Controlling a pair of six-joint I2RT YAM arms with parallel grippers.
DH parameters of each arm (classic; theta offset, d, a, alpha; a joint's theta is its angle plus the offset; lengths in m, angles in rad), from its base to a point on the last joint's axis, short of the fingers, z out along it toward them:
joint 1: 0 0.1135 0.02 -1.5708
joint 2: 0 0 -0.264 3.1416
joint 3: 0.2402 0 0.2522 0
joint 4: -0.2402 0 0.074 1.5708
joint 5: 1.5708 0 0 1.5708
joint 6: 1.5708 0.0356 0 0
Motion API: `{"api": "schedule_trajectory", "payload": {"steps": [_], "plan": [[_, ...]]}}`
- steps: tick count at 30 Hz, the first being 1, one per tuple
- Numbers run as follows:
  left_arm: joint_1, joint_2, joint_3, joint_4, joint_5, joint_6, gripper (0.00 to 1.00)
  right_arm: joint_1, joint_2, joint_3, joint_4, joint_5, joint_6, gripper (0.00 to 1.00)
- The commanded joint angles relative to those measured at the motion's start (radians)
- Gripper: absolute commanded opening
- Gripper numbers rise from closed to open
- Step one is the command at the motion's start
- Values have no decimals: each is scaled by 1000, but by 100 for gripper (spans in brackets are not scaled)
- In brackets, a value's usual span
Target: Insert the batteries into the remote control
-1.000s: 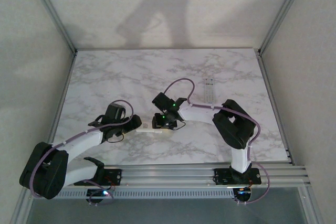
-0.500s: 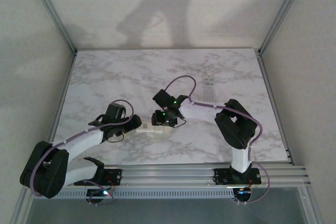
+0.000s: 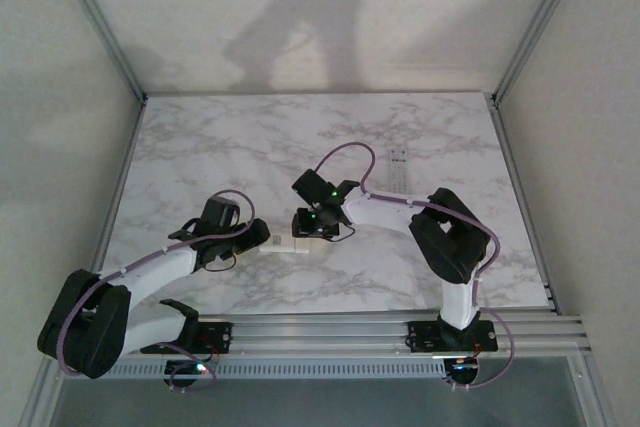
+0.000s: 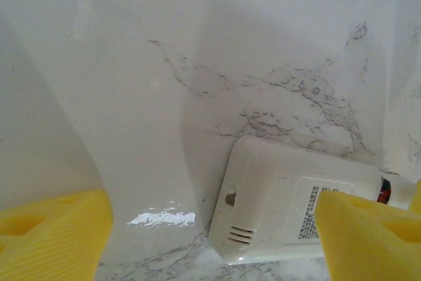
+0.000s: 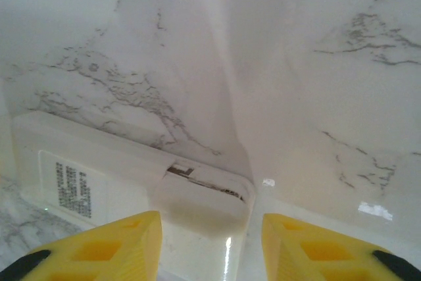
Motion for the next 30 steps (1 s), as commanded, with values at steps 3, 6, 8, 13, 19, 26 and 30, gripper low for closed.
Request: {"api": "schedule_trajectory", "payload": {"steps": [3,6,8,13,19,26,30], "plan": [[-12,29,-5,10,-11,14,82,-6,29,6,-17,66,-35,42],[-12,29,-2,11,-12,17,82,-6,35,9,-15,85,-48,41],[-12,31,-1,8,-14,19,82,-6,44,11,-12,97,-54,41],[-12,31,2,6,-14,22,82,-6,68,23,8,79,-51,40],[-12,31,-3,9,-13,22,82,-4,96,42,10,63,-52,40],[-14,26,-18,20,-8,9,81,5,57,-3,27,37,-21,39],[-20,35,-25,42,11,9,76,3,0,-16,21,32,-9,41]]}}
